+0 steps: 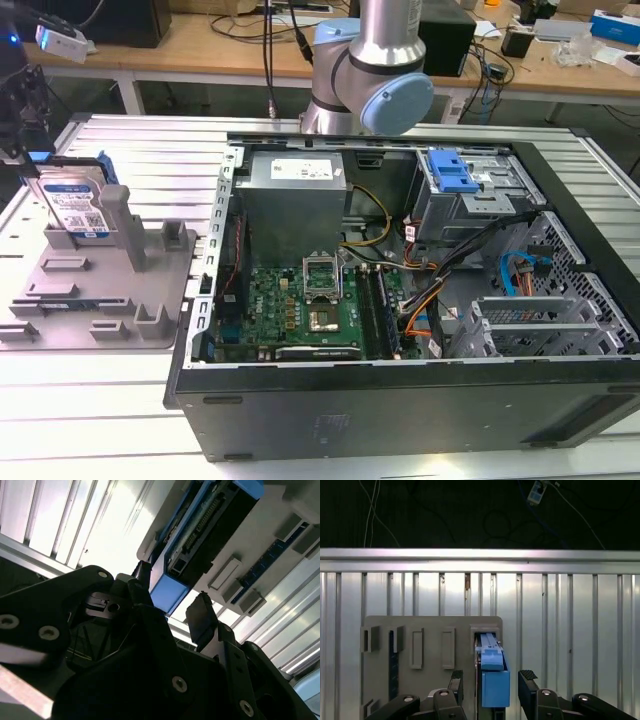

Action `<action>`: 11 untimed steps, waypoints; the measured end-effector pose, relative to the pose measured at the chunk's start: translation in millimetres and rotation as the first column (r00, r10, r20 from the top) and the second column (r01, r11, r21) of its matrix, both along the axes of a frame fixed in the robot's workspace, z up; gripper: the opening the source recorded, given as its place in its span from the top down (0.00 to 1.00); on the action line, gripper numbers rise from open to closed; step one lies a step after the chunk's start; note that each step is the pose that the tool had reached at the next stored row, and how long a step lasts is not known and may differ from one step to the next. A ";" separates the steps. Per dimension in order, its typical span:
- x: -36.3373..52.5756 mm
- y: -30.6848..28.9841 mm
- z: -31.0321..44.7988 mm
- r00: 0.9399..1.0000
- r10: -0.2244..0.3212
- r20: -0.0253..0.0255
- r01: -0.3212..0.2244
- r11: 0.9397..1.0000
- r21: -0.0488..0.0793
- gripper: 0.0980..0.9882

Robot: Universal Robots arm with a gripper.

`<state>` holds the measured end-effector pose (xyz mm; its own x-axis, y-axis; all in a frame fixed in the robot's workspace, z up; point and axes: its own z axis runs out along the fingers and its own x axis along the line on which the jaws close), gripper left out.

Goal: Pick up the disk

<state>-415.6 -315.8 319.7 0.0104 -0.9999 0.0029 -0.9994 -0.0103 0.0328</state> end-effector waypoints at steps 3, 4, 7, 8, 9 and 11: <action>0.0 0.0 -3.0 1.000 0.004 0.000 -0.004 1.000 0.000 0.48; 0.0 0.0 -4.0 1.000 0.006 0.000 -0.006 1.000 0.000 0.48; 0.0 0.0 -8.2 1.000 0.012 0.000 -0.012 1.000 -0.001 0.48; 0.0 0.0 -9.5 1.000 0.014 0.000 -0.014 1.000 -0.001 0.48; 0.0 0.0 -11.0 1.000 0.016 0.000 -0.016 1.000 -0.001 0.48; 0.0 0.0 -14.7 1.000 0.022 0.000 -0.022 1.000 -0.001 0.48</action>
